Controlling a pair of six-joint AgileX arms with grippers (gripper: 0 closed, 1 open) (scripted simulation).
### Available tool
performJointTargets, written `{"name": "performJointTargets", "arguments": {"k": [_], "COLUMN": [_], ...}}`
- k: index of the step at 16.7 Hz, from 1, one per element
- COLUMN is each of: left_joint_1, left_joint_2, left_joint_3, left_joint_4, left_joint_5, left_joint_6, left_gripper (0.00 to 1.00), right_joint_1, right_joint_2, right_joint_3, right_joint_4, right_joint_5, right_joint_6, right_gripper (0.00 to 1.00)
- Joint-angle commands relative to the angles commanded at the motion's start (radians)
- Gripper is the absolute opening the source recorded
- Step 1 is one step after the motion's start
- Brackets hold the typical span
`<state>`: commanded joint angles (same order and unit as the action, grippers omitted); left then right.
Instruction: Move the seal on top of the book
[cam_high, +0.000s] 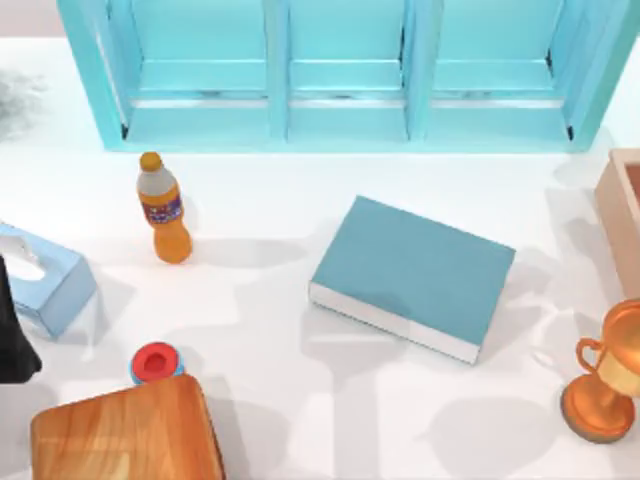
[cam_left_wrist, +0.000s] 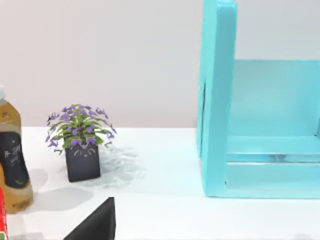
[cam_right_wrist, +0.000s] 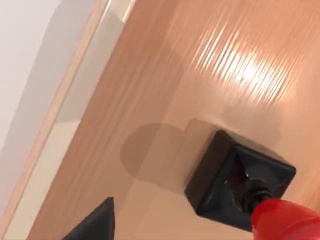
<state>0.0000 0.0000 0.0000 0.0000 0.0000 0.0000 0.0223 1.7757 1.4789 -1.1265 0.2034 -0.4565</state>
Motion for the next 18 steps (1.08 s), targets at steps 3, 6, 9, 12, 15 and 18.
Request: {"name": "performJointTargets", "arguments": {"k": [3, 6, 9, 12, 15, 18], "left_joint_1": [0.000, 0.000, 0.000, 0.000, 0.000, 0.000], "left_joint_2": [0.000, 0.000, 0.000, 0.000, 0.000, 0.000], "left_joint_3": [0.000, 0.000, 0.000, 0.000, 0.000, 0.000], "left_joint_4": [0.000, 0.000, 0.000, 0.000, 0.000, 0.000], "left_joint_5": [0.000, 0.000, 0.000, 0.000, 0.000, 0.000], "left_joint_6": [0.000, 0.000, 0.000, 0.000, 0.000, 0.000], "left_gripper": [1.00, 1.00, 1.00, 1.00, 1.00, 1.00], "right_joint_1": [-0.188, -0.294, -0.316, -0.312, -0.315, -0.313], "right_joint_2": [0.037, 0.068, 0.076, 0.072, 0.080, 0.095], "right_joint_3": [0.089, 0.145, 0.156, 0.153, 0.123, 0.042], "right_joint_4": [-0.144, -0.215, -0.228, -0.226, -0.192, -0.095], "right_joint_5": [-0.120, -0.190, -0.205, -0.203, -0.206, -0.205], "right_joint_6": [0.090, 0.159, 0.177, 0.176, 0.179, 0.180], "right_gripper": [1.00, 1.00, 1.00, 1.00, 1.00, 1.00]}}
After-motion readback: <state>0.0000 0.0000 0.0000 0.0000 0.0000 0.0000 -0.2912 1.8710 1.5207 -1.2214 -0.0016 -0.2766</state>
